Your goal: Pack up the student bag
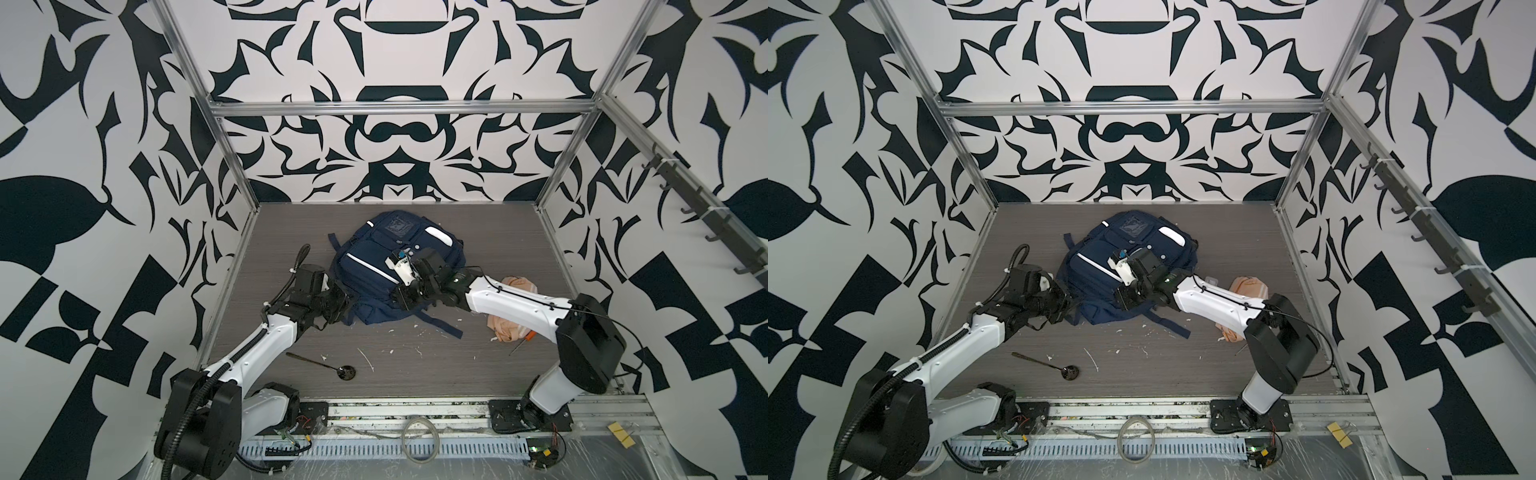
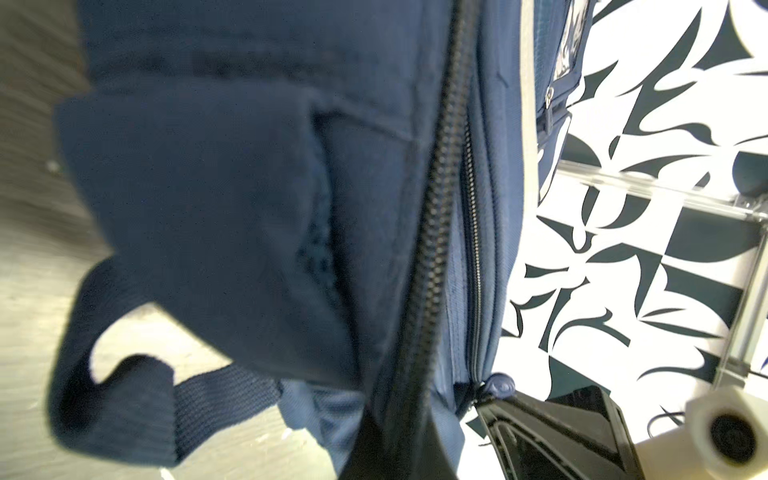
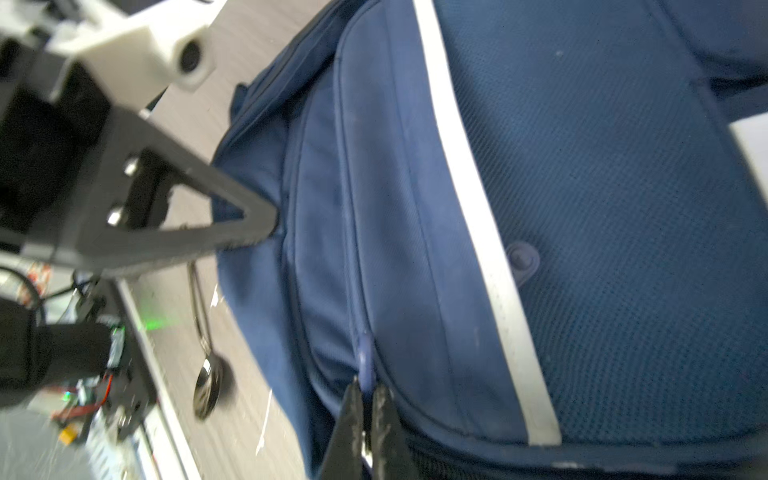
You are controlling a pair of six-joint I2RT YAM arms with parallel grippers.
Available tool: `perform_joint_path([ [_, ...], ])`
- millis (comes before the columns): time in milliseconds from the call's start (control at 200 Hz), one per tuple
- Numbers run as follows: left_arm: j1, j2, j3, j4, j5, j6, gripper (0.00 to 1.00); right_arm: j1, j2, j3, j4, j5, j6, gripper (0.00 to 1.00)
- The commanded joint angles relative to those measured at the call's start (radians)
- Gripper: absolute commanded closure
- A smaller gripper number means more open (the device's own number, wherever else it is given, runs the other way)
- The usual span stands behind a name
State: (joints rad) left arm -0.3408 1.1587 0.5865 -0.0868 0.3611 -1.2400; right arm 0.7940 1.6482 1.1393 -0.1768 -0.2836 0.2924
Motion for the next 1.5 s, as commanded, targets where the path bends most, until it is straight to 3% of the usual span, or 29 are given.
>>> perform_joint_path([
  [0,-0.033,-0.020,0.009,0.137,0.105,-0.037,1.00,0.031,0.035,0.140,0.321,0.002,0.092,1.00],
  [225,-0.041,-0.025,0.004,0.142,0.101,-0.038,1.00,0.050,0.045,0.160,0.336,-0.023,0.111,1.00],
  [385,-0.041,-0.048,-0.031,0.119,0.092,-0.043,1.00,0.051,-0.074,0.001,0.351,0.024,0.127,1.00],
  [510,-0.041,-0.036,-0.017,0.033,0.094,0.020,1.00,0.053,-0.179,-0.135,0.334,0.085,0.145,1.00],
  [660,-0.040,-0.025,-0.060,0.058,0.121,0.001,1.00,0.049,-0.272,-0.250,0.337,0.157,0.158,1.00],
  [760,-0.041,-0.049,-0.027,-0.047,0.133,0.083,0.66,0.048,-0.297,-0.261,0.336,0.176,0.148,1.00],
  [860,-0.044,-0.120,0.035,-0.179,0.144,0.184,0.55,0.048,-0.294,-0.251,0.333,0.176,0.133,1.00],
  [1070,-0.054,-0.213,0.121,-0.191,0.210,0.161,0.58,0.047,-0.296,-0.257,0.326,0.179,0.100,1.00],
  [1210,-0.092,-0.136,0.232,-0.252,0.168,0.186,0.59,0.048,-0.286,-0.260,0.322,0.150,0.073,1.00],
  [1355,-0.097,-0.097,0.206,-0.163,0.138,0.108,0.61,0.051,-0.234,-0.263,0.328,0.123,0.042,1.00],
  [1495,-0.120,-0.019,0.222,-0.206,0.039,0.089,0.60,0.052,-0.183,-0.268,0.337,0.116,0.059,1.00],
])
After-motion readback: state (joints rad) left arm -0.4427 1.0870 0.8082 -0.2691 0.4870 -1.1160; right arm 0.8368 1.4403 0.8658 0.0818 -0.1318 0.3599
